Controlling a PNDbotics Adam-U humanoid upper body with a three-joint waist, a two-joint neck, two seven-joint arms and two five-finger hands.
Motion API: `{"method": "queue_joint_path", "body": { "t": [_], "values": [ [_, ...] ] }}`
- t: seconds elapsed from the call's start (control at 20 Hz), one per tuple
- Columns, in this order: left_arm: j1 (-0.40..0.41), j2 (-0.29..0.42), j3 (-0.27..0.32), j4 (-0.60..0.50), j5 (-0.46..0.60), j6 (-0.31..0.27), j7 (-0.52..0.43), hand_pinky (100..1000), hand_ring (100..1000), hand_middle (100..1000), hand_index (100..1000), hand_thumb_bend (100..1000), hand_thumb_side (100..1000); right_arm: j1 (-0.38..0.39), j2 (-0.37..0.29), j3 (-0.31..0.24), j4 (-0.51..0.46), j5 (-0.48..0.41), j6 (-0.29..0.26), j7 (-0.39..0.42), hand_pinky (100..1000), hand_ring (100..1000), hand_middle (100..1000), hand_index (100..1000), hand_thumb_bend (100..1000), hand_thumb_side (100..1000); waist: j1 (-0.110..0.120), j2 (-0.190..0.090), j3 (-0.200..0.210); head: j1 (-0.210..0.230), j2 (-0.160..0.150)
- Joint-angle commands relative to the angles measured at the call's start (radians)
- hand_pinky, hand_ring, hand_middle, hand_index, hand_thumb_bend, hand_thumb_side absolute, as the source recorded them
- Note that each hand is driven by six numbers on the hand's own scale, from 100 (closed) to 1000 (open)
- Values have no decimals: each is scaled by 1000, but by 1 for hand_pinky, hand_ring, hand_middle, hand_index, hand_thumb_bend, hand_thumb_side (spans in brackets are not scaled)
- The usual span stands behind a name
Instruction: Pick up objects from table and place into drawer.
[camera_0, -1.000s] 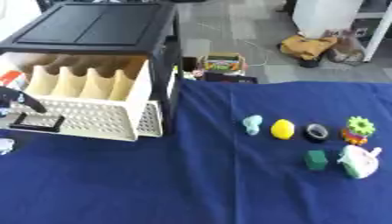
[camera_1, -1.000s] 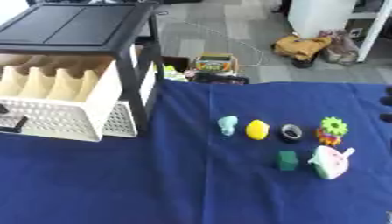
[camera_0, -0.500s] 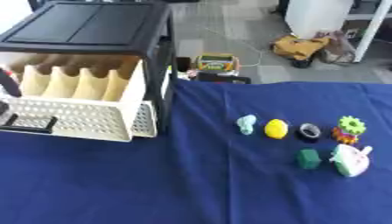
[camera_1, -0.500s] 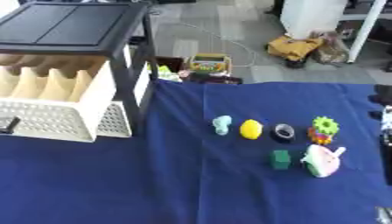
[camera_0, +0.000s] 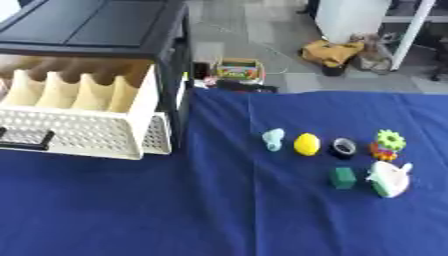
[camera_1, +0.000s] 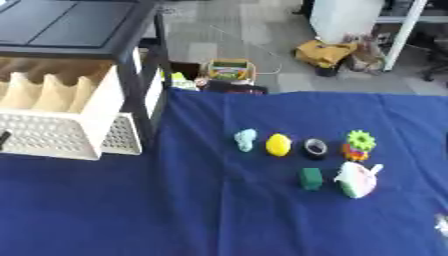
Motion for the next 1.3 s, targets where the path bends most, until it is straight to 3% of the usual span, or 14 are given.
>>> {"method": "queue_joint_path", "body": {
  "t": [0.05, 0.35, 0.45, 0.7, 1.15, 1.3],
  "values": [
    [6, -2, 7, -14, 39, -22, 145, 100, 100, 100, 810, 100, 797, -15, -93, -2, -15, 47, 35, -6, 627, 731, 595, 745, 100, 990, -2, -27, -4, -9, 8],
    [49, -35, -12, -14, 13, -83, 316, 100, 100, 100, 821, 100, 778, -23, -222, 31, -15, 113, 133, 82, 629, 729, 607, 755, 100, 999, -9, -37, -16, -14, 22],
    [60, -42, -18, -14, -7, -98, 336, 100, 100, 121, 826, 100, 767, -21, -257, 42, -15, 134, 155, 117, 637, 733, 621, 769, 100, 1000, -10, -39, -20, -14, 24],
    [99, -78, -32, -14, -57, -130, 358, 109, 100, 210, 838, 100, 769, -17, -397, 87, -15, 191, 223, 293, 663, 753, 665, 800, 148, 1000, -12, -51, -32, -23, 33],
    [133, -141, -44, -14, -120, -154, 400, 365, 103, 421, 862, 100, 785, -2, -530, 162, -15, 243, 268, 627, 739, 809, 754, 846, 187, 1000, -11, -66, -44, -31, 48],
    [148, -158, -48, -14, -130, -149, 400, 416, 179, 473, 869, 100, 798, 0, -555, 183, -15, 239, 276, 705, 747, 818, 761, 855, 209, 990, -13, -69, -46, -34, 45]
  ]
}}
